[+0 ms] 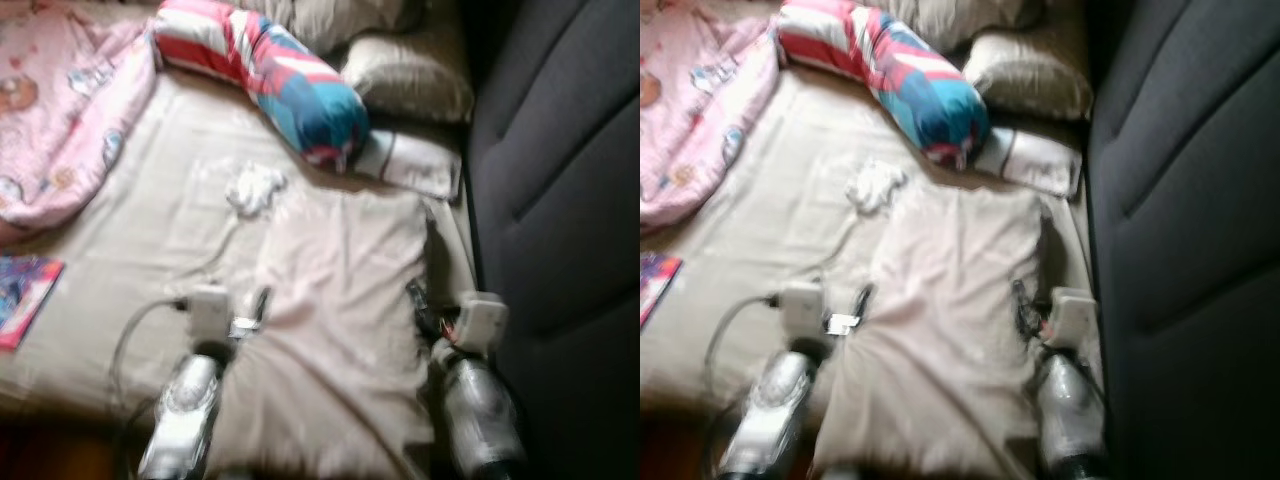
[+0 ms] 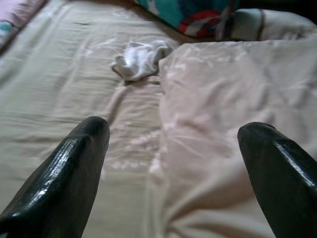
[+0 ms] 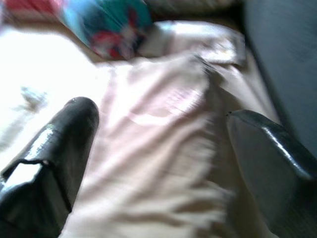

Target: Clean up the room

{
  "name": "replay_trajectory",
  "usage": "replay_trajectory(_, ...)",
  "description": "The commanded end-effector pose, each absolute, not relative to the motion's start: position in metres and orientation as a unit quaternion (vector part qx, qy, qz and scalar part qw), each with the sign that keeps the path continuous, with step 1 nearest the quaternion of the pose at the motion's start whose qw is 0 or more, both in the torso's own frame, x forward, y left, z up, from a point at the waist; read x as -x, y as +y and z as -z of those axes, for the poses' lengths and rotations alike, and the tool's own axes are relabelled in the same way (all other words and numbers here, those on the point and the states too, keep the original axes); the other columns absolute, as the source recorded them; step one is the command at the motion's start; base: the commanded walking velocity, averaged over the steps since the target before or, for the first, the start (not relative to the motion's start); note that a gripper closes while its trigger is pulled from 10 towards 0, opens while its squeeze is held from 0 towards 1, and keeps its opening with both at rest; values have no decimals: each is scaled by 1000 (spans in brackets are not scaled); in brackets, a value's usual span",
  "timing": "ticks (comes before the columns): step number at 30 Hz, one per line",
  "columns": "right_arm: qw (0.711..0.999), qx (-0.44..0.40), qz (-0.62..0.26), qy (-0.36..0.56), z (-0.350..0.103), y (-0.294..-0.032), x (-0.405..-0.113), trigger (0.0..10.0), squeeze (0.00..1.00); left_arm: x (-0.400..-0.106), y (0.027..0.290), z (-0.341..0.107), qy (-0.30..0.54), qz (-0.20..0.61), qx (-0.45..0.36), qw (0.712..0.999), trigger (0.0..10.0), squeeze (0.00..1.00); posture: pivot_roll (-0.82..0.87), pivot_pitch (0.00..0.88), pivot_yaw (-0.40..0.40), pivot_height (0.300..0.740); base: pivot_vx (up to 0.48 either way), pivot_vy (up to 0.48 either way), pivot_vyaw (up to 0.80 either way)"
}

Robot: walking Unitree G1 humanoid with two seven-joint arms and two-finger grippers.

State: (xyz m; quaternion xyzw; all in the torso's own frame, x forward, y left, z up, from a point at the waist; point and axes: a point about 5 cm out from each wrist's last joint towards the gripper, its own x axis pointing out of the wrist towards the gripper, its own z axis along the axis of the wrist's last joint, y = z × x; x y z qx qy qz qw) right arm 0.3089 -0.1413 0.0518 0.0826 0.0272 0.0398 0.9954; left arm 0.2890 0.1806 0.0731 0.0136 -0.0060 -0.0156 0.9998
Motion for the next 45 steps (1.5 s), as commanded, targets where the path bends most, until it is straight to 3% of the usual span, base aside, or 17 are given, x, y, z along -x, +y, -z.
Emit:
replay_trajectory(1,993,-84,-9,77,-27,-159,-291,10000,0,-288,168,-71,0,34,-8,999,10000,0,-79,243,-44,740,0,0,0)
replay_trajectory(18,985,-93,-12,146,-13,-164,-293,10000,0,-301,181,-56,64,11,72,995,10000,0,-80,248,-45,740,0,0,0)
replay_trajectory(19,984,-100,-9,146,-14,-165,-295,10000,55,-305,181,-56,69,14,76,995,10000,204,-79,248,-44,740,0,0,0)
replay_trajectory(20,984,-103,-9,146,-15,-166,-296,10000,737,-306,181,-56,70,16,80,994,10000,757,-79,248,-44,740,0,0,0)
replay_trajectory(21,983,-106,-10,148,-15,-165,-297,10000,902,-307,181,-56,71,17,84,994,10000,1000,-82,249,-43,740,0,0,0)
replay_trajectory(22,982,-108,-13,151,-15,-165,-297,10000,1000,-309,181,-56,75,18,87,993,10000,1000,-83,250,-42,740,0,0,0)
replay_trajectory(26,978,-109,-1,177,-16,-165,-305,10000,1000,-320,178,-58,85,29,86,992,10000,1000,-76,258,-41,740,0,0,0)
replay_trajectory(27,977,-107,2,182,-16,-166,-306,10000,533,-323,178,-59,85,30,84,992,10000,1000,-74,261,-40,740,0,0,0)
replay_trajectory(28,977,-105,4,187,-16,-166,-308,10000,0,-326,177,-61,85,32,82,992,10000,1000,-72,266,-40,740,0,0,0)
replay_trajectory(30,977,-105,3,187,-16,-167,-308,10000,0,-326,176,-61,84,34,81,993,10000,1000,-71,268,-40,740,0,0,0)
replay_trajectory(31,976,-107,5,191,-17,-168,-310,10000,0,-329,175,-62,87,39,77,992,10000,329,-67,275,-39,740,0,0,0)
replay_trajectory(32,976,-107,6,191,-18,-168,-311,10000,0,-330,175,-63,87,41,76,992,10000,0,-65,285,-38,740,0,0,0)
replay_trajectory(45,979,-123,5,160,-23,-176,-312,10000,0,-328,175,-56,95,70,47,992,10000,0,-62,389,-29,740,0,0,0)
